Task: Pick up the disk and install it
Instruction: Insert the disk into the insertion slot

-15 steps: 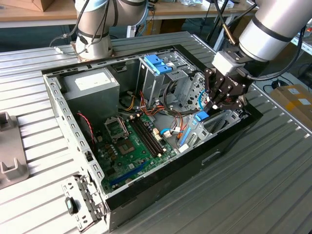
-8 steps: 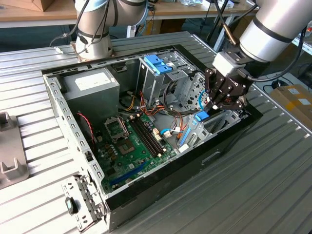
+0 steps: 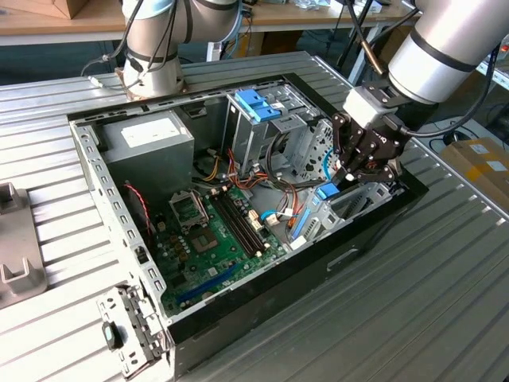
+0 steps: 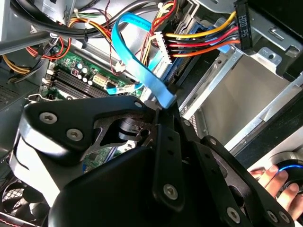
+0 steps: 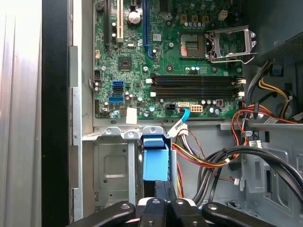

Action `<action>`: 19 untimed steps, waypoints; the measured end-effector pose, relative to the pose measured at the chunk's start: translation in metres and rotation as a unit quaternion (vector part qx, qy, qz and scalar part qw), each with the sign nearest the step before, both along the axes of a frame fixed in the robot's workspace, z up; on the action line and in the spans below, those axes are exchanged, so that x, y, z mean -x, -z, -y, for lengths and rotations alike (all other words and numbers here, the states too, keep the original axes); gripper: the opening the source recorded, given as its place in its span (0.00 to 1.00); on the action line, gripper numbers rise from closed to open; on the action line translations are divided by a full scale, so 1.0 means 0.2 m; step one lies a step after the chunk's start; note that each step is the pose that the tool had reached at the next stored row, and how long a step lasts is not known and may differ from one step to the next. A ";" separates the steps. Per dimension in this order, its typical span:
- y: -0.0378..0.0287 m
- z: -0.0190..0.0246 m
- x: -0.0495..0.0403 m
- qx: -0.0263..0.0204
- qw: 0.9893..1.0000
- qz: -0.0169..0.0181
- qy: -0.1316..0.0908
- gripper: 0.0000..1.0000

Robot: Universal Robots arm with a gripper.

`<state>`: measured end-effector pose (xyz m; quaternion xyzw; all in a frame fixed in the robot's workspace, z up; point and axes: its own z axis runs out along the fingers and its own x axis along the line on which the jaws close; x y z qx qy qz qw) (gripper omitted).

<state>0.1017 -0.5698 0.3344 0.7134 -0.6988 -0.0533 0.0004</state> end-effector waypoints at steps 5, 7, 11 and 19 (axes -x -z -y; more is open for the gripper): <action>0.000 0.004 0.012 0.000 1.000 0.000 0.000 0.10; 0.000 0.004 0.018 0.000 1.000 0.000 0.000 0.10; 0.000 0.004 0.028 0.000 1.000 0.000 0.000 0.10; -0.050 0.004 0.025 0.000 1.000 0.000 0.000 0.10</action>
